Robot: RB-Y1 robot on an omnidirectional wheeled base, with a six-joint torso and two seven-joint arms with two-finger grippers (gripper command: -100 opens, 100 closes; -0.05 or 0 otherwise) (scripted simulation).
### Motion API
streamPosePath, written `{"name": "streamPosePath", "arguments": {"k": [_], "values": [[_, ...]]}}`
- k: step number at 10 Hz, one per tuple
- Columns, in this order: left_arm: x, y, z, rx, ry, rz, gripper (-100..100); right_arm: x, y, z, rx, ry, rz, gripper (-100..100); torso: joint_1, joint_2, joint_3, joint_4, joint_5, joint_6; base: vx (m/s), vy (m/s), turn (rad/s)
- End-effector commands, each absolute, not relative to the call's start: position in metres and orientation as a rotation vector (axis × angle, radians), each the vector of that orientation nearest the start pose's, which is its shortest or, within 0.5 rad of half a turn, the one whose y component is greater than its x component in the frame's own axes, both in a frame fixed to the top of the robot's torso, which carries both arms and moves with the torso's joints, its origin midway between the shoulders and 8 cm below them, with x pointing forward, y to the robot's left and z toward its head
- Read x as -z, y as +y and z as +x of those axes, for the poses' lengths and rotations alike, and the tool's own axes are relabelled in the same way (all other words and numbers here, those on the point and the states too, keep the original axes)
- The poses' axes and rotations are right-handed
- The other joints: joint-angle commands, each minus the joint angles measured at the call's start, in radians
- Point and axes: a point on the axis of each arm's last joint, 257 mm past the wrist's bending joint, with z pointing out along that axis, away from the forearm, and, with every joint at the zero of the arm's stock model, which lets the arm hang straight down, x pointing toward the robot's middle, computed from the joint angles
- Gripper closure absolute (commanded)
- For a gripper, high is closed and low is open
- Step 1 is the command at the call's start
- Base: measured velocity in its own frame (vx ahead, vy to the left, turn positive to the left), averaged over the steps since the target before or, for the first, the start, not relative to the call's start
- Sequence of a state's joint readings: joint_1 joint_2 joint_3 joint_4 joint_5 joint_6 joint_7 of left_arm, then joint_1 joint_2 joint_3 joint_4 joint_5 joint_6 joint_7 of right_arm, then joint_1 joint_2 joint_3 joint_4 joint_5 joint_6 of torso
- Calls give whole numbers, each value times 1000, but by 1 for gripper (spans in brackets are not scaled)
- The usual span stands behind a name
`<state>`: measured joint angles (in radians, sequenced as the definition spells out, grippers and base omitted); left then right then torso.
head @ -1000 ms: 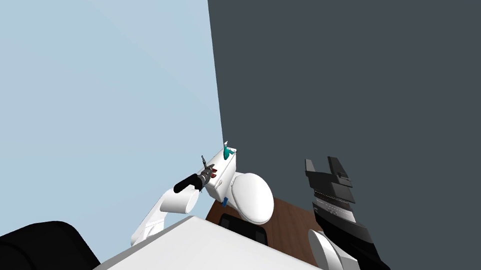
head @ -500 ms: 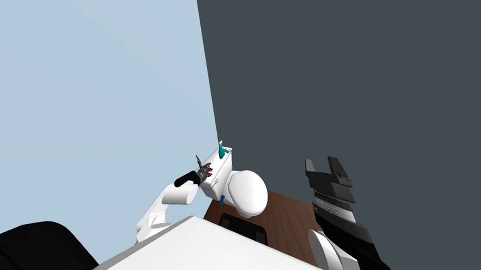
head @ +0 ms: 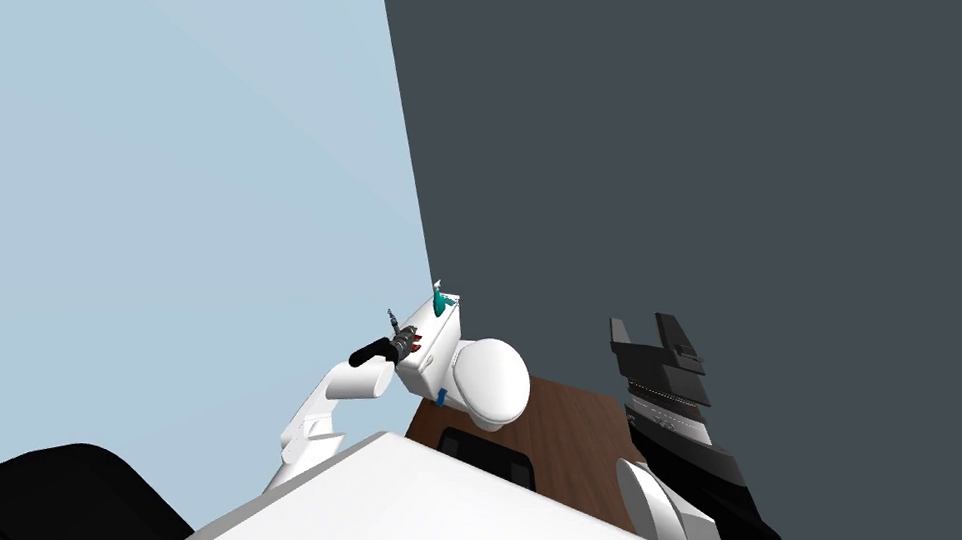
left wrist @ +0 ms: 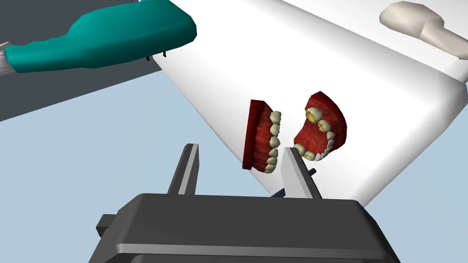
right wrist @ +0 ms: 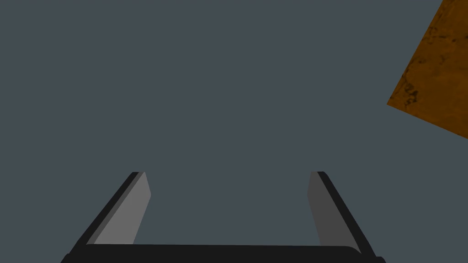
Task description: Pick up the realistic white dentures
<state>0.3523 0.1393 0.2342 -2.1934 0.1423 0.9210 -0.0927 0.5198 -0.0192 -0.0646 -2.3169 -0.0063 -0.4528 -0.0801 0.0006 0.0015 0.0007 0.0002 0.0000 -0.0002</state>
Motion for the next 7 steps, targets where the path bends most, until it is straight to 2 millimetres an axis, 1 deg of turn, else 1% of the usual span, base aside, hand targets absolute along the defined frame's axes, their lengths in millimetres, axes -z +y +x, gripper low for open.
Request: {"name": "streamPosePath", "arguments": {"k": [1,4,5,6,7], "values": [[278,392,382,597,1484,-1663,100,-27,-301,339,-1303,617,692,0,0,0,0,0,0,0,0,0,0],[278,392,382,597,1484,-1664,100,-27,-301,339,-1303,617,692,0,0,0,0,0,0,0,0,0,0],[278,392,382,597,1484,-1664,0,-27,-301,339,-1303,617,692,0,0,-1,0,0,0,0,0,0,0],[277,379,377,605,1507,-1648,100,-27,-301,339,-1303,617,692,0,0,-1,0,0,0,0,37,17,171],[277,370,375,612,1522,-1638,100,-27,-301,339,-1303,617,692,0,0,-2,-1,-1,0,-1,64,25,188]]}}
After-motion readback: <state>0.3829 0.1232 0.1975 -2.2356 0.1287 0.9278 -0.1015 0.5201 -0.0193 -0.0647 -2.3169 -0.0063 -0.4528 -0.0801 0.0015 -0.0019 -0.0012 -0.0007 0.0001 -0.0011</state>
